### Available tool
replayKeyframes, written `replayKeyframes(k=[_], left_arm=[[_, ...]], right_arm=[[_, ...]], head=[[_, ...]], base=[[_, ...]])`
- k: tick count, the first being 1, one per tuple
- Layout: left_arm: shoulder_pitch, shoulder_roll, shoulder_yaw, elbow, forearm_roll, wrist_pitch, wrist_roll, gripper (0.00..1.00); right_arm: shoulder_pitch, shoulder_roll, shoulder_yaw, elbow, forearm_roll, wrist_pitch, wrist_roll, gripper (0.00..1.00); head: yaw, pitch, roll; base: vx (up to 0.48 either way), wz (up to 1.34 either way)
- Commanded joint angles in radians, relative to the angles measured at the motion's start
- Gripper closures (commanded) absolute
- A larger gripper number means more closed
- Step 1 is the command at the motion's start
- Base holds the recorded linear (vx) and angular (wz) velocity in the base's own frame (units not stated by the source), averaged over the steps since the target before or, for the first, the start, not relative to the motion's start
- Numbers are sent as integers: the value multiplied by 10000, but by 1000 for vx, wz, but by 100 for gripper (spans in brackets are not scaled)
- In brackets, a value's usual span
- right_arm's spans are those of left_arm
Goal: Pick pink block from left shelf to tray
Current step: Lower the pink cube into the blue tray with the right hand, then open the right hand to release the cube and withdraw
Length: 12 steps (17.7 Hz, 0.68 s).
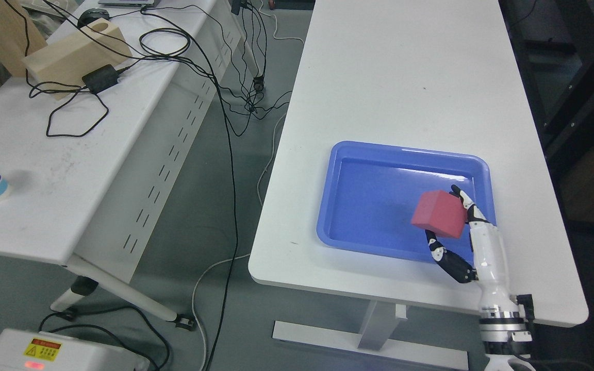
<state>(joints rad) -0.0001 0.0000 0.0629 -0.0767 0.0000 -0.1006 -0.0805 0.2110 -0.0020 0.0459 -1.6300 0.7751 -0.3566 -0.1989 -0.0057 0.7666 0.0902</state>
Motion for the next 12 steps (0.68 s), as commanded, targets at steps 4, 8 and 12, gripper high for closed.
replayKeyframes(k=[4, 8, 12], left_arm=[[93, 175, 0, 0, -15, -6, 8, 0], [93, 175, 0, 0, -15, -6, 8, 0], [93, 175, 0, 0, -15, 9, 8, 0]], right_arm=[[-70, -154, 630, 70, -310, 406, 824, 73], [-116, -154, 553, 40, -1214, 391, 793, 49], [-116, -154, 507, 40, -1996, 406, 884, 26]], head=[[0, 0, 0], [0, 0, 0], [0, 0, 0]], base=[[109, 0], [32, 0], [3, 0]])
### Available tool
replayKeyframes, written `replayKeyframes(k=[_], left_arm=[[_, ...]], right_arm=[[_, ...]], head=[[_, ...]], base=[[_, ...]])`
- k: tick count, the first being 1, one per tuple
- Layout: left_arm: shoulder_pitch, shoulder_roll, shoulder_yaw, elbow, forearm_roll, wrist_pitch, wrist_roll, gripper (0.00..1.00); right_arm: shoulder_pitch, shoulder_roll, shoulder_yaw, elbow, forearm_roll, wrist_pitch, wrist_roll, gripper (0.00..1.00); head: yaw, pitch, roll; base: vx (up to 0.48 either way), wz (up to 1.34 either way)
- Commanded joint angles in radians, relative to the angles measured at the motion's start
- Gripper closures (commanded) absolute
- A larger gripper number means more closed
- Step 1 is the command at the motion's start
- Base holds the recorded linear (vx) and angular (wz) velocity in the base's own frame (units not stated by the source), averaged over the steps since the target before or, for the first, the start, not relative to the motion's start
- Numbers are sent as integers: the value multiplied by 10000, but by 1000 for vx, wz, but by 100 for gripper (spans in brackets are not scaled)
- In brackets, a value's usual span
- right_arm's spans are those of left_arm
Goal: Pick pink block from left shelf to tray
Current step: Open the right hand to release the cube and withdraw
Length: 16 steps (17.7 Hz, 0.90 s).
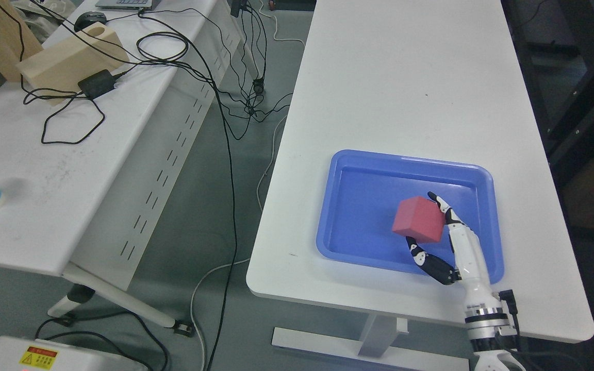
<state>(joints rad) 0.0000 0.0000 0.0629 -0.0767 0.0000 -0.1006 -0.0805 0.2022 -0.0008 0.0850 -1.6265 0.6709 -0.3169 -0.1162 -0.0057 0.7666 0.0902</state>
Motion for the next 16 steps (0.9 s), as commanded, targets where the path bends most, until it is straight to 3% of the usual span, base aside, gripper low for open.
replayKeyframes(k=[1, 5, 8, 12, 16], left_arm=[[92, 175, 0, 0, -15, -6, 8, 0], [92, 175, 0, 0, -15, -6, 8, 0], [92, 175, 0, 0, -15, -6, 8, 0], [92, 175, 0, 0, -15, -6, 8, 0], [92, 175, 0, 0, -15, -6, 8, 0]], right_arm=[[-27, -166, 101, 5, -1200, 25, 72, 21], [-27, -166, 86, 5, -2366, 178, 103, 1], [-134, -166, 10, 5, -3208, 805, 27, 1], [-166, -166, -588, 5, -5047, 884, -66, 1], [-12, -166, -865, -10, -5727, 930, -50, 0]], head=[[0, 0, 0], [0, 0, 0], [0, 0, 0], [0, 0, 0], [0, 0, 0]], base=[[0, 0], [0, 0], [0, 0], [0, 0], [-6, -1]])
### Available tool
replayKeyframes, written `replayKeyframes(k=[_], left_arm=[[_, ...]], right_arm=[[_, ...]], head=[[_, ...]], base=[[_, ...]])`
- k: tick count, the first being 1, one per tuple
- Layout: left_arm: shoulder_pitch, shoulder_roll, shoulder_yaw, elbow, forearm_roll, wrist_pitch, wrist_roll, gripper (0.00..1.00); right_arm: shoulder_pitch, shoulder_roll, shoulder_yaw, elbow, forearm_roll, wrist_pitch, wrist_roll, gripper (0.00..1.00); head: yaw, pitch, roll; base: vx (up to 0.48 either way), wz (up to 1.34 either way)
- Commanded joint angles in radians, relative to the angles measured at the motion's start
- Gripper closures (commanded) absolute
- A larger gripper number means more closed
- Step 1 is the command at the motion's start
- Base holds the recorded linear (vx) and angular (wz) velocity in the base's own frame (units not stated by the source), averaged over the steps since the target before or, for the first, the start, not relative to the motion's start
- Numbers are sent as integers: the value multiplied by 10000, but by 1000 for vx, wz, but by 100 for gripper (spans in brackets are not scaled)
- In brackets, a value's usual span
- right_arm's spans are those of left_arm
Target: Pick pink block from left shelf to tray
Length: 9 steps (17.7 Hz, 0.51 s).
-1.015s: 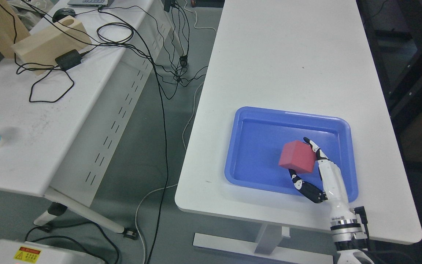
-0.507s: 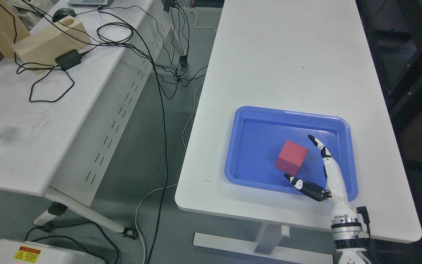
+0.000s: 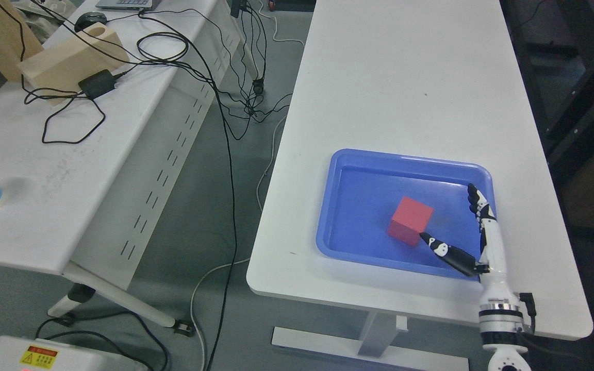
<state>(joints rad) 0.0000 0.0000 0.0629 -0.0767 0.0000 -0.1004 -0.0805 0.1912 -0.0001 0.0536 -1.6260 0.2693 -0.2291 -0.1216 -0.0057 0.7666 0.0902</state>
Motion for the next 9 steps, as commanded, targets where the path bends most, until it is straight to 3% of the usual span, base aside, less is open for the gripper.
replayKeyframes(k=[1, 9], left_arm=[[92, 175, 0, 0, -15, -8, 8, 0], [92, 175, 0, 0, -15, -8, 8, 0]], right_arm=[[128, -173, -581, -15, -1741, 51, 4, 0], [174, -173, -597, -30, -2110, 97, 19, 0]], head=[[0, 0, 0], [0, 0, 0]], base=[[-26, 0], [-72, -1]])
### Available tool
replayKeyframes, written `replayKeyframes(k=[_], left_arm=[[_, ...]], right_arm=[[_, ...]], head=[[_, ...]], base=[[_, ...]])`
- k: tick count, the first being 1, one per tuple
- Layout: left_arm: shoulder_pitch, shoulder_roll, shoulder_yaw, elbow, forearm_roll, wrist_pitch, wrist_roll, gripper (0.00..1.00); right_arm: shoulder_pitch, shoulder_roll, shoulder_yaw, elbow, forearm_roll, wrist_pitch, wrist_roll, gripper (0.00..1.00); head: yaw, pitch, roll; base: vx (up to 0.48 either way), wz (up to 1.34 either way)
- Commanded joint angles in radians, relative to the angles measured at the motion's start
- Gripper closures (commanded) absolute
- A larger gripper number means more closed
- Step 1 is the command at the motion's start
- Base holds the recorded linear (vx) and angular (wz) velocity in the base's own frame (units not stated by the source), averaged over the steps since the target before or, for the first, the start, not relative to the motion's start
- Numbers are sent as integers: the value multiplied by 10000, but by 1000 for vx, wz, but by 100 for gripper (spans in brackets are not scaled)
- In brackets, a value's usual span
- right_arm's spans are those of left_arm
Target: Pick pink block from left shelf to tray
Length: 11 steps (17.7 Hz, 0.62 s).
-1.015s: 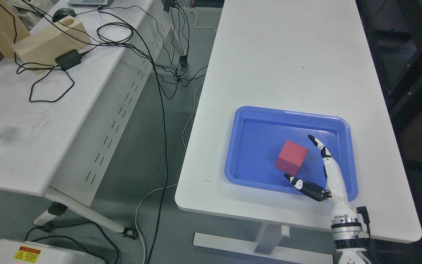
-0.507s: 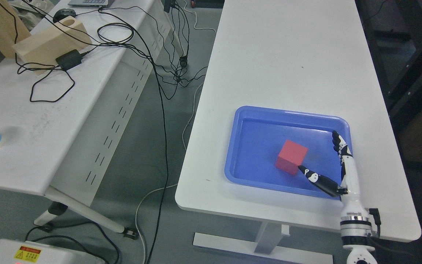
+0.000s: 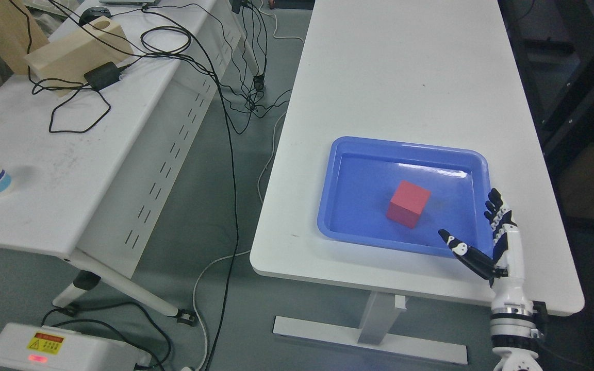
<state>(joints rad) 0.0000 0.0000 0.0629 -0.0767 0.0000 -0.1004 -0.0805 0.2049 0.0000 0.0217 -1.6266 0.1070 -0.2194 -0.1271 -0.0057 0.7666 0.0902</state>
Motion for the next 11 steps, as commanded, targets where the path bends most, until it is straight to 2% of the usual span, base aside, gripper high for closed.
replayKeyframes(k=[1, 11], left_arm=[[92, 175, 0, 0, -15, -8, 8, 0], [92, 175, 0, 0, -15, -8, 8, 0]], right_arm=[[37, -175, -279, -10, -488, 1, 75, 0], [22, -175, -279, -10, -488, 1, 106, 0]], head=[[0, 0, 0], [0, 0, 0]], base=[[-113, -7], [-145, -1]])
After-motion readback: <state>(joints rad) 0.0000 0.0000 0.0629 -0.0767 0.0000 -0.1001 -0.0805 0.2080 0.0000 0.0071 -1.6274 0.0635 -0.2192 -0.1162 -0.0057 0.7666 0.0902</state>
